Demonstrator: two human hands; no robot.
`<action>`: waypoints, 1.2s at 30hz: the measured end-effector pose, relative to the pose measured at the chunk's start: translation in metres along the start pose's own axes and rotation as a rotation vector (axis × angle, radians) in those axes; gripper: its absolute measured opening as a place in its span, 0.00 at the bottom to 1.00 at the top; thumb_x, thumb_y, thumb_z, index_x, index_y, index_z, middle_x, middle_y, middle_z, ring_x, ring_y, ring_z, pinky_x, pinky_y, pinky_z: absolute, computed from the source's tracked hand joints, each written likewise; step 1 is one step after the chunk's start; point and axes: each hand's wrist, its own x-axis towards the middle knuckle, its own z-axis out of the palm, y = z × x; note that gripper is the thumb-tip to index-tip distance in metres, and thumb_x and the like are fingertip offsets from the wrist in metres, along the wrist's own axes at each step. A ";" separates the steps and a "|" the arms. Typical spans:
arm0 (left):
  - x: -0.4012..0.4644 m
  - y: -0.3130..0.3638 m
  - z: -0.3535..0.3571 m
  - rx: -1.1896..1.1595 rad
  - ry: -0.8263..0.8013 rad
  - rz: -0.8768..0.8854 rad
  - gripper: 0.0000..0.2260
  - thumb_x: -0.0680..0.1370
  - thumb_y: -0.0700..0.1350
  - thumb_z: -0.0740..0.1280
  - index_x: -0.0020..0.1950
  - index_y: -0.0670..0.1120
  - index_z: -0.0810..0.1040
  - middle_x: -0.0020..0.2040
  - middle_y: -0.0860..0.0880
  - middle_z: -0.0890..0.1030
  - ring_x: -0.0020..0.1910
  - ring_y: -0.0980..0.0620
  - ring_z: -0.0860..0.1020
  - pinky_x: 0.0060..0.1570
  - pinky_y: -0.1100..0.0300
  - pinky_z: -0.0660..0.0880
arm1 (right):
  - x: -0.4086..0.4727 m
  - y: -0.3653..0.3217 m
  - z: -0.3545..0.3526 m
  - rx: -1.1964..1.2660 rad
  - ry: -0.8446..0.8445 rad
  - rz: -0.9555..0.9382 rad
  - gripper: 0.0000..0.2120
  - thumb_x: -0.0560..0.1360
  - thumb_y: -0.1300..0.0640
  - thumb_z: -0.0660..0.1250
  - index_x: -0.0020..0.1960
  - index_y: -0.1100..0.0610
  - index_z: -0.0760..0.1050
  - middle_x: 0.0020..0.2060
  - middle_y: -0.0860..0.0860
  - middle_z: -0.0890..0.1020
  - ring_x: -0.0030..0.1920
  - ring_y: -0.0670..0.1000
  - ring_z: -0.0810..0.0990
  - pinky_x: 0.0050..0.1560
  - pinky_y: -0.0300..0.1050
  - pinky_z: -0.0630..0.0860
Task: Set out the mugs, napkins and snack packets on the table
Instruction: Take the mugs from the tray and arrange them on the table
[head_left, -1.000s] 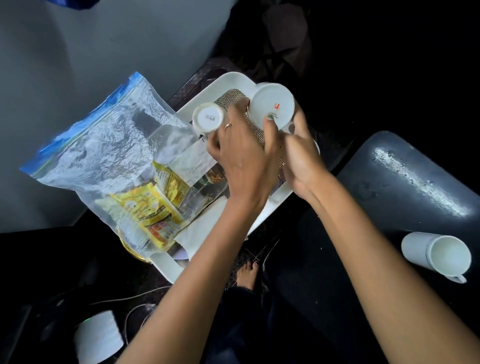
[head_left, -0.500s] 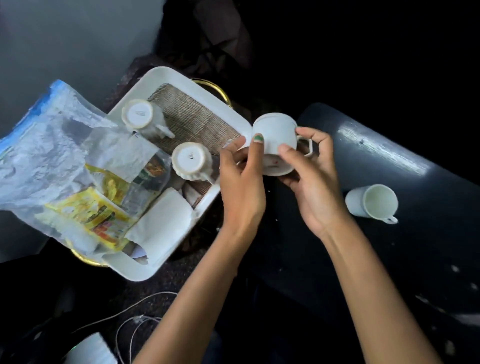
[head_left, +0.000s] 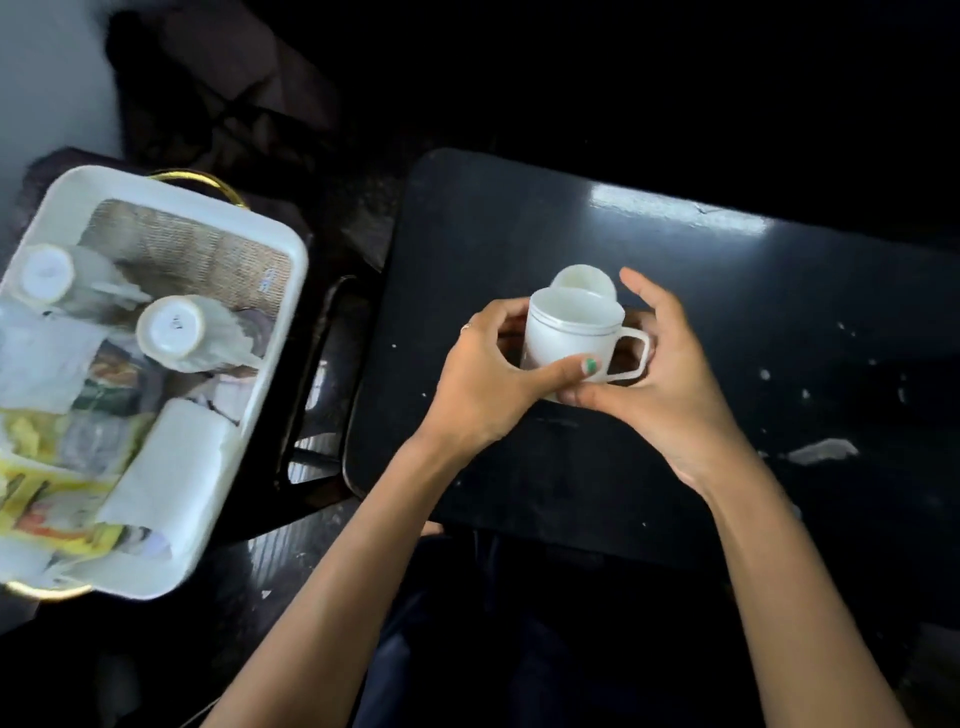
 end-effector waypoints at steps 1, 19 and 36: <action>0.001 -0.001 0.012 0.026 -0.018 0.008 0.30 0.65 0.49 0.79 0.64 0.48 0.74 0.59 0.53 0.79 0.56 0.59 0.78 0.50 0.72 0.72 | -0.003 0.007 -0.009 -0.033 0.033 0.001 0.50 0.54 0.56 0.82 0.68 0.37 0.61 0.60 0.41 0.75 0.59 0.39 0.75 0.47 0.30 0.77; 0.049 -0.031 0.167 0.206 -0.041 0.045 0.30 0.70 0.41 0.73 0.69 0.54 0.67 0.62 0.57 0.77 0.60 0.61 0.73 0.52 0.75 0.66 | 0.031 0.119 -0.088 -0.290 0.410 -0.091 0.36 0.64 0.69 0.68 0.70 0.53 0.64 0.66 0.52 0.71 0.65 0.52 0.71 0.61 0.55 0.74; 0.066 -0.061 0.188 0.286 -0.059 -0.035 0.40 0.73 0.40 0.70 0.77 0.56 0.50 0.75 0.56 0.63 0.71 0.55 0.67 0.68 0.54 0.68 | 0.068 0.142 -0.110 -0.532 0.247 -0.171 0.39 0.63 0.67 0.74 0.70 0.52 0.63 0.66 0.50 0.73 0.64 0.57 0.71 0.61 0.55 0.71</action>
